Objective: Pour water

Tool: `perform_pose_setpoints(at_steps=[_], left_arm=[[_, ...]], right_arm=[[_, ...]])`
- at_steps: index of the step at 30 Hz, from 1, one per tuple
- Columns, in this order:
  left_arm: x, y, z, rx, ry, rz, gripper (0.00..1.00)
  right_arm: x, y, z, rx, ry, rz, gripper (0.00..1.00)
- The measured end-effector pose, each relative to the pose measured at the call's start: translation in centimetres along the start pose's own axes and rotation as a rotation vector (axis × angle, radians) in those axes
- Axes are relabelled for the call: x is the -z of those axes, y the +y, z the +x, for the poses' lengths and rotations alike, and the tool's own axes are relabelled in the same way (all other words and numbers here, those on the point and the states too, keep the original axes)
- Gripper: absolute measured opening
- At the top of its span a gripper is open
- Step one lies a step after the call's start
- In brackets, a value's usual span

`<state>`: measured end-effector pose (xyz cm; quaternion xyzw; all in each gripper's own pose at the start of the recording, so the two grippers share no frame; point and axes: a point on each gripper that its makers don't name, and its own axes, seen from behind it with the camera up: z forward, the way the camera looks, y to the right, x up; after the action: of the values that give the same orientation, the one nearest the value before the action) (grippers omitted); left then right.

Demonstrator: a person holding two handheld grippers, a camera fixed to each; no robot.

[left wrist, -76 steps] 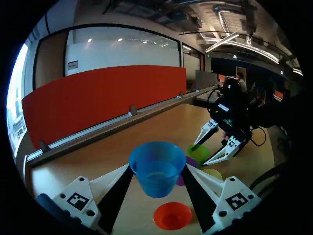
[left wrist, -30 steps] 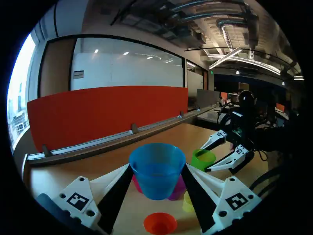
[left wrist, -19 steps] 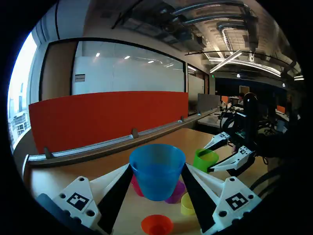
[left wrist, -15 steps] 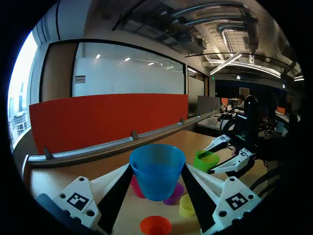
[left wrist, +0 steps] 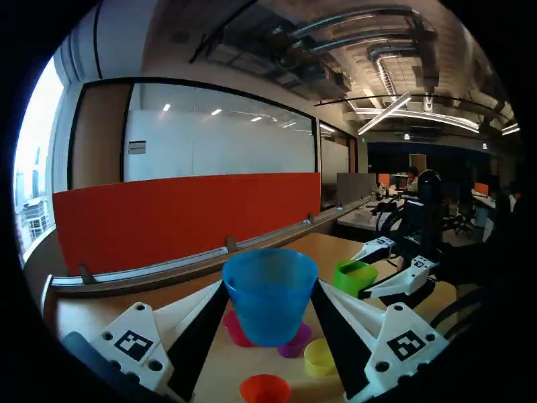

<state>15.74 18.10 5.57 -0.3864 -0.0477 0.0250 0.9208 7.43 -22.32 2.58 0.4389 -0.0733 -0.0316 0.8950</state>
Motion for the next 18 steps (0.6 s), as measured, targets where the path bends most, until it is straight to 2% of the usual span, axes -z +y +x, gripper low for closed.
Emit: perform_pose_setpoints(at_steps=[9,18], left_arm=[[0.5,0.1,0.7,-0.002,0.012,0.000,0.84],[0.8,0.2,0.7,-0.012,0.013,-0.002,0.85]], right_arm=[[-0.1,-0.8,1.2,0.028,0.014,0.018,0.91],[-0.5,-1.5,1.2,0.048,0.010,0.032,0.91]])
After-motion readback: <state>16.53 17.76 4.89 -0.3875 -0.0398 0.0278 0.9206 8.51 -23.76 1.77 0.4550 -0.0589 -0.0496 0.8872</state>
